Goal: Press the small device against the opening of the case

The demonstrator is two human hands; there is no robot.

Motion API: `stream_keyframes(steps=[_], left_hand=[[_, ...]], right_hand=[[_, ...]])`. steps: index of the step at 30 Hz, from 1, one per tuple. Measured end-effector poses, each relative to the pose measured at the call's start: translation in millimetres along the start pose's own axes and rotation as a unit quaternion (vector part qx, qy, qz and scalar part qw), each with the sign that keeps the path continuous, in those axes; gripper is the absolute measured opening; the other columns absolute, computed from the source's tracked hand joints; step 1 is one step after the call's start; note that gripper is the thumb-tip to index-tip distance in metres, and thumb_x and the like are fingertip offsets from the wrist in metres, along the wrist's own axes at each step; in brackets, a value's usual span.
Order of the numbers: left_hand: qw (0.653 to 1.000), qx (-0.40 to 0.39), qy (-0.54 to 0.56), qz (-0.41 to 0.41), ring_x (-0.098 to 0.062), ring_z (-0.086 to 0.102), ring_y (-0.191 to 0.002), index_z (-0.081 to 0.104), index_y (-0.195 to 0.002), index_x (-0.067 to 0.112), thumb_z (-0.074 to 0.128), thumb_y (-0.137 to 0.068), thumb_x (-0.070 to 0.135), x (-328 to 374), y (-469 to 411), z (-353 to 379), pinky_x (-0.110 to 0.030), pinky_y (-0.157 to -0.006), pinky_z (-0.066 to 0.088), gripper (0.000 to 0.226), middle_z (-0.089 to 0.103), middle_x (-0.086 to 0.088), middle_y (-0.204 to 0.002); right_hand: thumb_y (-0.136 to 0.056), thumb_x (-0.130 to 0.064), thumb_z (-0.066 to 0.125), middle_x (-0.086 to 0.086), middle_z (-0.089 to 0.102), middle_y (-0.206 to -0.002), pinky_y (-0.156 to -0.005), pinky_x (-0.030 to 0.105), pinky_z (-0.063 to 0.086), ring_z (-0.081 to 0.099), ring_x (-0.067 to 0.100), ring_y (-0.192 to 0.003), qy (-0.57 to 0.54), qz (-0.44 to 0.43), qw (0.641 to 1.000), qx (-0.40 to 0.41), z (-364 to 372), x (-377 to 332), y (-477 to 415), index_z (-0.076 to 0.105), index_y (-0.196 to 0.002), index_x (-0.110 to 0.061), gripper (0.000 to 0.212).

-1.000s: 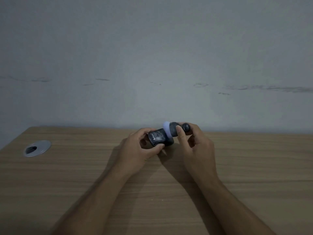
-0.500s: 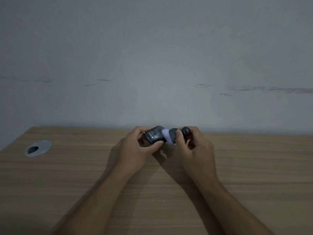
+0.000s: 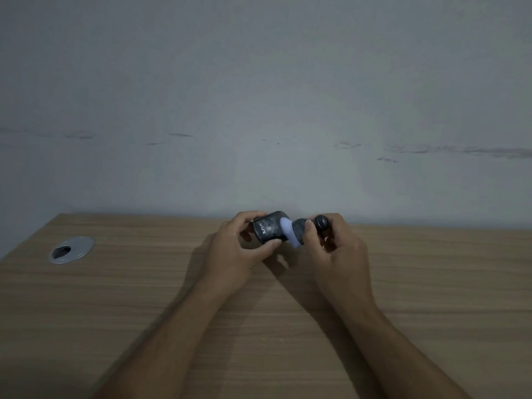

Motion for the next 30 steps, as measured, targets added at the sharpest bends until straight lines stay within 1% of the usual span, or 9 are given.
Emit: stream_keyframes(steps=[4, 8, 14, 17, 19, 21, 23, 25, 30], left_hand=[[1.000, -0.005, -0.007, 0.005, -0.005, 0.069, -0.117, 0.073, -0.131, 0.035, 0.095, -0.083, 0.028, -2.0, 0.0, 1.7, -0.023, -0.098, 0.055, 0.053, 0.078, 0.014, -0.122], [0.999, -0.016, -0.047, 0.022, 0.002, 0.066, -0.112, 0.070, -0.131, 0.045, 0.092, -0.082, 0.035, -1.6, 2.0, 2.1, -0.013, -0.087, 0.049, 0.055, 0.074, 0.017, -0.119], [1.000, 0.007, -0.001, 0.016, -0.008, 0.070, -0.117, 0.074, -0.131, 0.032, 0.096, -0.082, 0.026, -2.3, -1.0, 1.6, -0.027, -0.102, 0.056, 0.054, 0.079, 0.013, -0.121], [0.999, -0.008, -0.046, 0.020, 0.009, 0.062, -0.112, 0.073, -0.132, 0.039, 0.094, -0.082, 0.031, -2.0, 1.4, 2.8, -0.002, -0.087, 0.047, 0.054, 0.075, 0.015, -0.119], [0.997, -0.012, -0.070, 0.019, 0.023, 0.055, -0.110, 0.071, -0.132, 0.044, 0.094, -0.082, 0.034, -1.2, 2.7, 2.9, 0.007, -0.080, 0.040, 0.056, 0.069, 0.017, -0.117], [0.998, -0.007, -0.054, 0.020, 0.016, 0.059, -0.111, 0.072, -0.131, 0.041, 0.095, -0.082, 0.030, -1.3, 2.4, 2.7, 0.000, -0.085, 0.045, 0.055, 0.070, 0.015, -0.118], [1.000, -0.001, -0.028, 0.014, 0.001, 0.066, -0.114, 0.074, -0.132, 0.033, 0.095, -0.081, 0.025, -0.7, 1.5, 2.8, -0.020, -0.099, 0.055, 0.056, 0.074, 0.008, -0.123], [1.000, 0.002, -0.020, 0.008, -0.007, 0.070, -0.118, 0.075, -0.132, 0.030, 0.096, -0.080, 0.025, -1.6, 0.8, 3.3, -0.028, -0.104, 0.057, 0.057, 0.075, 0.004, -0.126], [0.999, -0.004, -0.039, -0.006, 0.030, 0.059, -0.103, 0.075, -0.129, 0.034, 0.099, -0.076, 0.034, -7.2, -0.2, 6.6, 0.007, -0.080, 0.041, 0.058, 0.071, 0.007, -0.125]], right_hand=[[-0.107, -0.024, 0.071, -0.010, 0.065, -0.071, -0.058, 0.010, 0.039, 0.061, 0.009, -0.066, 0.005, -0.006, 1.000, 0.000, 1.0, -1.8, -0.6, 0.070, -0.098, -0.022, 0.010], [-0.110, -0.027, 0.070, -0.016, 0.067, -0.078, -0.063, 0.008, 0.039, 0.060, 0.005, -0.066, -0.006, -0.028, 1.000, -0.010, 1.1, -6.3, 0.1, 0.074, -0.109, -0.023, 0.006], [-0.105, -0.023, 0.072, -0.007, 0.065, -0.070, -0.057, 0.010, 0.038, 0.061, 0.007, -0.064, 0.009, 0.000, 1.000, -0.002, 0.4, 0.5, 1.0, 0.068, -0.092, -0.024, 0.014], [-0.108, -0.026, 0.071, -0.013, 0.063, -0.070, -0.058, 0.009, 0.037, 0.059, 0.007, -0.062, 0.007, -0.026, 1.000, -0.002, -0.1, -4.6, 1.0, 0.072, -0.102, -0.024, 0.007], [-0.110, -0.028, 0.071, -0.014, 0.064, -0.072, -0.059, 0.008, 0.038, 0.059, 0.007, -0.062, -0.001, -0.040, 0.999, -0.009, 0.8, -7.6, 1.5, 0.074, -0.108, -0.024, 0.005], [-0.109, -0.026, 0.072, -0.016, 0.064, -0.072, -0.058, 0.007, 0.037, 0.059, 0.005, -0.061, -0.005, -0.036, 0.999, -0.008, 1.9, -7.2, 2.0, 0.073, -0.106, -0.024, 0.004], [-0.107, -0.022, 0.073, -0.017, 0.064, -0.073, -0.056, 0.006, 0.036, 0.059, 0.002, -0.060, -0.001, -0.023, 1.000, 0.001, 1.8, -4.0, 2.0, 0.069, -0.098, -0.023, 0.010], [-0.105, -0.022, 0.073, -0.011, 0.066, -0.078, -0.056, 0.007, 0.037, 0.060, 0.002, -0.061, 0.005, -0.014, 1.000, 0.007, 1.2, -0.7, 1.9, 0.067, -0.093, -0.022, 0.013], [-0.109, -0.030, 0.072, -0.008, 0.061, -0.067, -0.056, 0.012, 0.038, 0.059, 0.013, -0.061, 0.005, -0.040, 0.999, 0.003, 1.5, -6.1, 2.2, 0.074, -0.105, -0.023, 0.008]])
Point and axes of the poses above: each hand's wrist, its own y-axis away from the middle knuckle, its own z-axis out of the palm, x = y × z, the point moved 2 cm from there along -y, towards the middle knuckle
